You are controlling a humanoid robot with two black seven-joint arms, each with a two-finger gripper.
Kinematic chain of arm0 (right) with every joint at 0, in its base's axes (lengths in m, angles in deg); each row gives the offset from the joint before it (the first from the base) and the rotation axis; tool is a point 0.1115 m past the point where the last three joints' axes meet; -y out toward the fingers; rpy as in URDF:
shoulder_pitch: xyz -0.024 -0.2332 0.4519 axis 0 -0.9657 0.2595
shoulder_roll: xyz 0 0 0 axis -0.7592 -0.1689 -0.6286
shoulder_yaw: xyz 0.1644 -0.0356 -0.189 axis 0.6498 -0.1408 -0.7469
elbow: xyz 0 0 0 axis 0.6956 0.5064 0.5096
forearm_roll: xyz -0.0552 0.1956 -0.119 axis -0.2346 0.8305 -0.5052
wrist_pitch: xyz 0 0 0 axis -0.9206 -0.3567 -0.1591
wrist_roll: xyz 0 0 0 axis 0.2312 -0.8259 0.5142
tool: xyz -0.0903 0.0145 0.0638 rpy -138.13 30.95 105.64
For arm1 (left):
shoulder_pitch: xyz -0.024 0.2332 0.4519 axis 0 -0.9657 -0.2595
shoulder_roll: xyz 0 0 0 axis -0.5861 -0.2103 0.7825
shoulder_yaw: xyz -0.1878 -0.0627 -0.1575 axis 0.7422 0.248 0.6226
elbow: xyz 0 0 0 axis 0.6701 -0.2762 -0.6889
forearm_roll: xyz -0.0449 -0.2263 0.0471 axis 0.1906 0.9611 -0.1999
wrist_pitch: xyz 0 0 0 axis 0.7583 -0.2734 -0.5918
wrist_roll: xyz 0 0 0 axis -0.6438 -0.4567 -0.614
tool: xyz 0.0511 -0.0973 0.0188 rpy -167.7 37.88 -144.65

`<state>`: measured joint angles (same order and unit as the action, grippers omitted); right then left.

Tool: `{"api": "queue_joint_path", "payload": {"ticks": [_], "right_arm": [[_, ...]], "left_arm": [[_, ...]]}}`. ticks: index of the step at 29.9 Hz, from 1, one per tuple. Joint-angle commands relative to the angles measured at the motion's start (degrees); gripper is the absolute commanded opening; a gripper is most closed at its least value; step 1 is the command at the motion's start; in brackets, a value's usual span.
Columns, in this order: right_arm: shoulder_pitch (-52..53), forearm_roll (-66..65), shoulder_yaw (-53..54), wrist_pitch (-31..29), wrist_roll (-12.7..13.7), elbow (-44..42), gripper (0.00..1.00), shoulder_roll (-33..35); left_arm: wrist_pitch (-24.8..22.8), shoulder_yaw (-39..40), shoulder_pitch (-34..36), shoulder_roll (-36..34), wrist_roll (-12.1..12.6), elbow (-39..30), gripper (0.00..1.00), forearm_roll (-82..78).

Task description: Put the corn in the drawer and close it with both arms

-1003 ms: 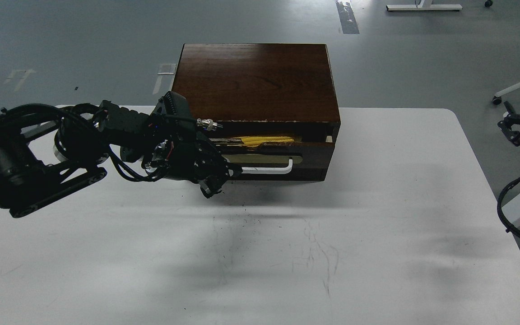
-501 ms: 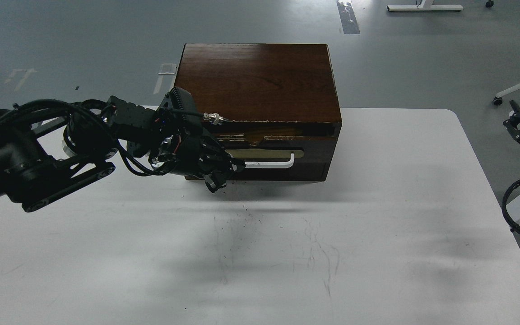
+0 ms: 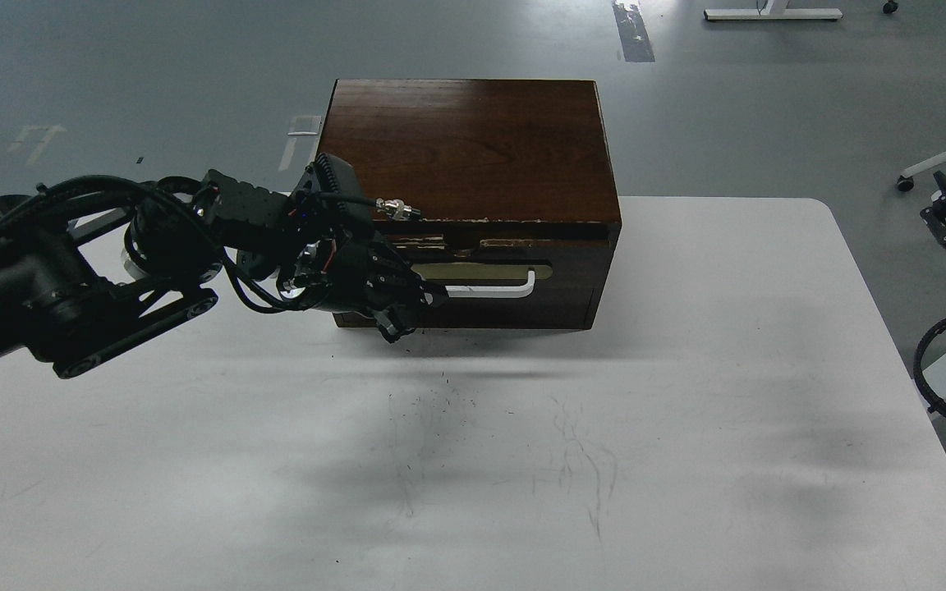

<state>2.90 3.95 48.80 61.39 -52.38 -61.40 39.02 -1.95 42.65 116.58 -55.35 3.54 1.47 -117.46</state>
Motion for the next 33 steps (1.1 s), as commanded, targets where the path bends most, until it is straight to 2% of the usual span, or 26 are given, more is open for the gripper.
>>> {"api": "queue_joint_path", "payload": {"ticks": [1,25,33], "right_arm": [[0.0,0.0,0.0,0.0,0.1,0.0,1.00,0.0],[-0.4,0.0,0.0,0.0,-0.1,0.0,1.00,1.4],[-0.5,0.0,0.0,0.0,-0.2,0.0,1.00,1.7]], "left_arm": [[0.0,0.0,0.1,0.2,0.0,1.0,0.00,0.0],[0.0,0.0,2.1,1.0,-0.2,1.7,0.00,0.0],[0.0,0.2,4.5,1.0,-0.7,-5.1,0.00,0.4]]}}
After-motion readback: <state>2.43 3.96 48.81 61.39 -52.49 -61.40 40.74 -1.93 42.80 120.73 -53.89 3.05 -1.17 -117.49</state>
